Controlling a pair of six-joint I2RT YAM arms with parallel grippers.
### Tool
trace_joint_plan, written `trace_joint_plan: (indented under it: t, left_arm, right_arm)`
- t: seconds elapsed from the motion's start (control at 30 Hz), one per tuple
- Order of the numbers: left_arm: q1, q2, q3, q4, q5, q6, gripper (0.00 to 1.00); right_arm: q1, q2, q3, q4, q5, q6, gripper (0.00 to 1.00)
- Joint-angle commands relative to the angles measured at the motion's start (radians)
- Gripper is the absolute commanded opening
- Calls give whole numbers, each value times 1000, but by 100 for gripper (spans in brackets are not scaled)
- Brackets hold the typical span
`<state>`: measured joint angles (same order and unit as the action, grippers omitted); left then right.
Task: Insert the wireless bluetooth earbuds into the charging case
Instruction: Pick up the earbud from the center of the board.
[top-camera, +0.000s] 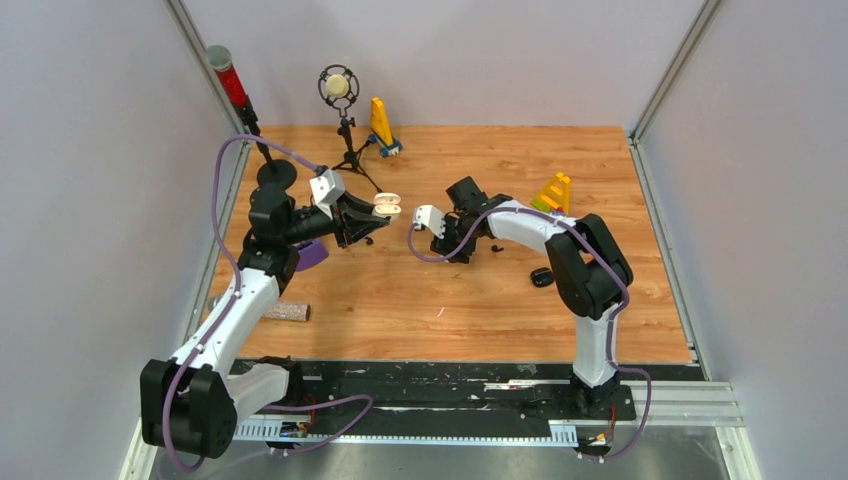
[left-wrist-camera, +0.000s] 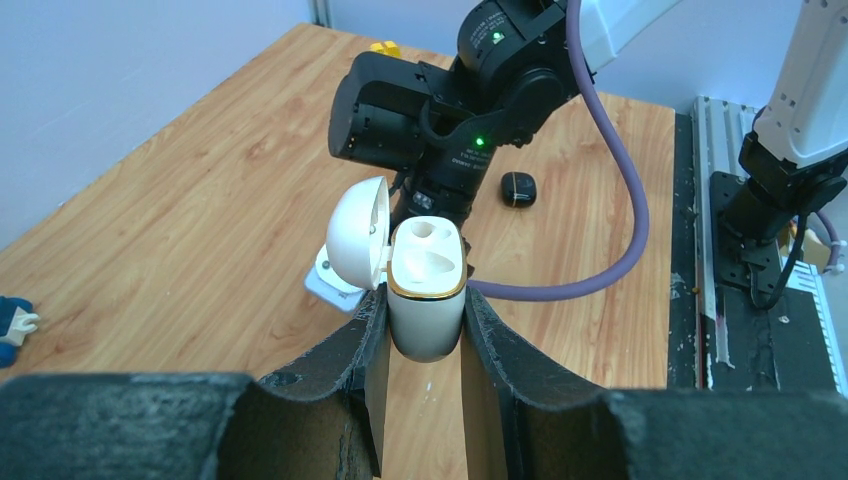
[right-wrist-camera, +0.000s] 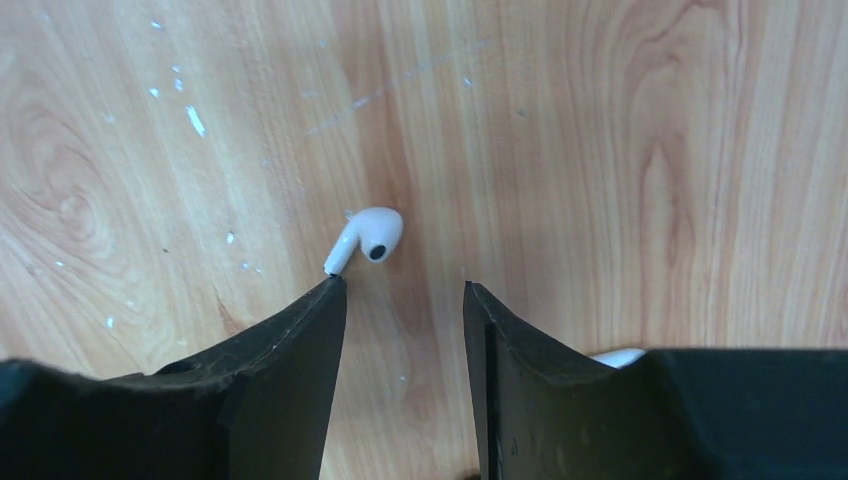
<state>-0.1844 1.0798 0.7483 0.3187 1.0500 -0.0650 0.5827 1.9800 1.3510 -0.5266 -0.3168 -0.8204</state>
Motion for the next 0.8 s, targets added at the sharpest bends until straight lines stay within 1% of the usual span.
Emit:
trace_joint_plan:
  t: [0.0, 0.13, 0.4, 0.47, 0.53, 0.6, 0.67, 0.77]
  left_arm:
    - [-7, -11, 6, 27, 16, 11, 23]
    - [-7, -15, 8, 21, 16, 14, 23]
    - [-7, -15, 8, 18, 16, 17, 23]
    - [-7, -14, 7, 17, 17, 18, 23]
    - [-7, -13, 8, 17, 19, 19, 23]
    - [-7, -10, 7, 17, 18, 20, 23]
    - [-7, -7, 7, 17, 18, 21, 23]
    - [-11, -5, 8, 15, 17, 23, 23]
  right_arm:
    - [41, 7, 12, -20, -22, 50, 47]
    - [59, 30, 38, -16, -13, 79, 45]
    - [72, -32, 37, -27, -26, 72, 46]
    - [55, -59, 58, -66, -77, 53, 47]
    - [15, -77, 107, -134, -174, 38, 47]
    - [-21, -85, 159, -165, -256, 41, 47]
    - [-49, -77, 183, -167, -277, 42, 47]
    - [-56, -41, 217, -171, -255, 4, 46]
